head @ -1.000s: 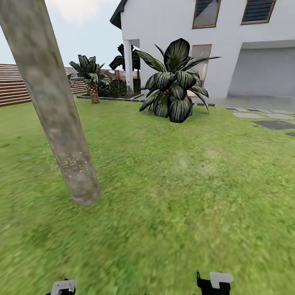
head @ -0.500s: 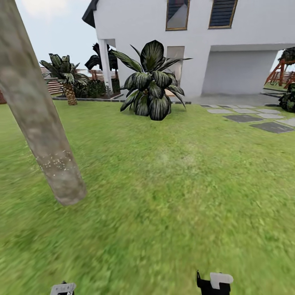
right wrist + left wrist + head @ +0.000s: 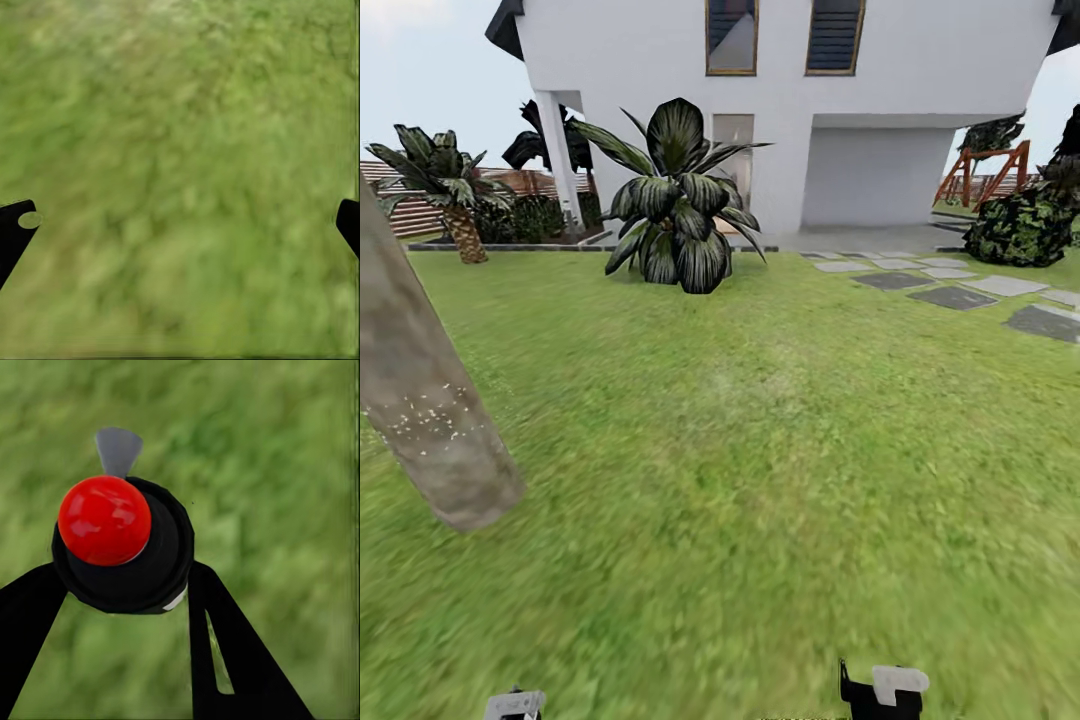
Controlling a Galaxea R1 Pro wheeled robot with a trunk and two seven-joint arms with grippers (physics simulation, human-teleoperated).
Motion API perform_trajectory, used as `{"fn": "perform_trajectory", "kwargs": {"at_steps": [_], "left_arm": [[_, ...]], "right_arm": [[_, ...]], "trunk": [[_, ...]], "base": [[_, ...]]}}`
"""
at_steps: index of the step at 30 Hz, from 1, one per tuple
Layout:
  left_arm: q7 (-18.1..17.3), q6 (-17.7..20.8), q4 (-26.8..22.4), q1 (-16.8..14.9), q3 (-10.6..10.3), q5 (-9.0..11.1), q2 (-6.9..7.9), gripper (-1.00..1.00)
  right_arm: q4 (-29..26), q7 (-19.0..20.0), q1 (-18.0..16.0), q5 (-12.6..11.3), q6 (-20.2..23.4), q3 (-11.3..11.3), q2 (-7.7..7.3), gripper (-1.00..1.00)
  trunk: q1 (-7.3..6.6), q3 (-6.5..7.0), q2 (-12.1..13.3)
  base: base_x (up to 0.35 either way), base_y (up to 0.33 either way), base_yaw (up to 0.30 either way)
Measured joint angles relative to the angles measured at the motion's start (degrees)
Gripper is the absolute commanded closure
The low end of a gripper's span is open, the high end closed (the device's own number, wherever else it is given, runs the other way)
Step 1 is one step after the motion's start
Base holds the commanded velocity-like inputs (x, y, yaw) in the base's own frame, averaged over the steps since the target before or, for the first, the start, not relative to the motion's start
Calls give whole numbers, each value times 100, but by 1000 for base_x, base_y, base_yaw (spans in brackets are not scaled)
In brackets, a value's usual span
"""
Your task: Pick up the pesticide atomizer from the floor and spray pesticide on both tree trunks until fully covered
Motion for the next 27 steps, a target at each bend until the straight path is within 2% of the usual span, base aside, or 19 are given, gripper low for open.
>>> {"fn": "perform_trajectory", "kwargs": {"at_steps": [27], "left_arm": [[31, -6, 12, 0, 9, -1, 0, 100]], "right_arm": [[7, 5, -1, 0, 0, 4, 7, -100]], "trunk": [[0, 0, 0]], "base": [[0, 0, -300]]}}
